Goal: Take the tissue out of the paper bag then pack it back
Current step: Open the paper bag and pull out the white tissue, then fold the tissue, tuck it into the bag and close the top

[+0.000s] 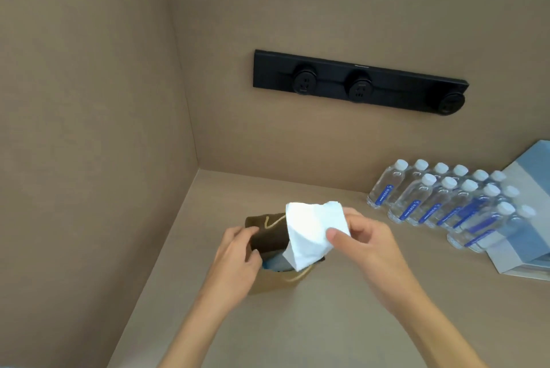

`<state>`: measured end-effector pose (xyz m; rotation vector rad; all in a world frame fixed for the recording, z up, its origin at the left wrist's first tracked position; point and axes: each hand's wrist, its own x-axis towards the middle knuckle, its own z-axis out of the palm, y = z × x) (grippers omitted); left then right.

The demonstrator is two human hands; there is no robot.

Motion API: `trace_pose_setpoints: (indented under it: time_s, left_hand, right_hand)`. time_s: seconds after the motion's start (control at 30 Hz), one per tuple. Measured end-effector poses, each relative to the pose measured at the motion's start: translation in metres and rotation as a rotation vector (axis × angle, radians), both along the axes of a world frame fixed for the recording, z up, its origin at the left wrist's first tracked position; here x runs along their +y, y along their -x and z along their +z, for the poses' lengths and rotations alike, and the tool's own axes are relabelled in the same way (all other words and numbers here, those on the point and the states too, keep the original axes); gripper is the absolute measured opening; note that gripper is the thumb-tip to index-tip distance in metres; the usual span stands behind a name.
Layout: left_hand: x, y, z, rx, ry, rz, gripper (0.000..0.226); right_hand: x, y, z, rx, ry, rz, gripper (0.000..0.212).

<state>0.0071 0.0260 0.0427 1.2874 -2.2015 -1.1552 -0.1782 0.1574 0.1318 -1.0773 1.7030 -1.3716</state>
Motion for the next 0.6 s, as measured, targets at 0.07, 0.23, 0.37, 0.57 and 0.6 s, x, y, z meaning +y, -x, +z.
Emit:
trace_pose_setpoints:
  time_s: [0.07,0.23,0.37,0.57,0.6]
  left_hand:
    - [0.000,-0.001,0.009,0.019,0.078,0.051,0.033]
    - [0.015,0.009,0.083,0.476,0.083,0.010,0.015]
    - [0.028,0.018,0.133,0.691,-0.250,-0.245,0.027]
    - [0.030,0.023,0.142,0.849,-0.280,-0.100,0.065]
    - [0.030,0.023,0.142,0.872,-0.250,-0.079,0.060]
  right_hand:
    - [0.002,0.000,0.007,-0.113,0.114,-0.066,0.018]
    - [-0.013,-0.006,0.027,-0.305,0.263,-0.069,0.024]
    - [-0.025,-0.013,0.047,-0.305,0.285,-0.110,0.025]
    - [-0.027,-0.017,0.058,-0.289,0.278,-0.162,0.027]
    - [-0.024,-0.017,0.059,-0.288,0.288,-0.134,0.034]
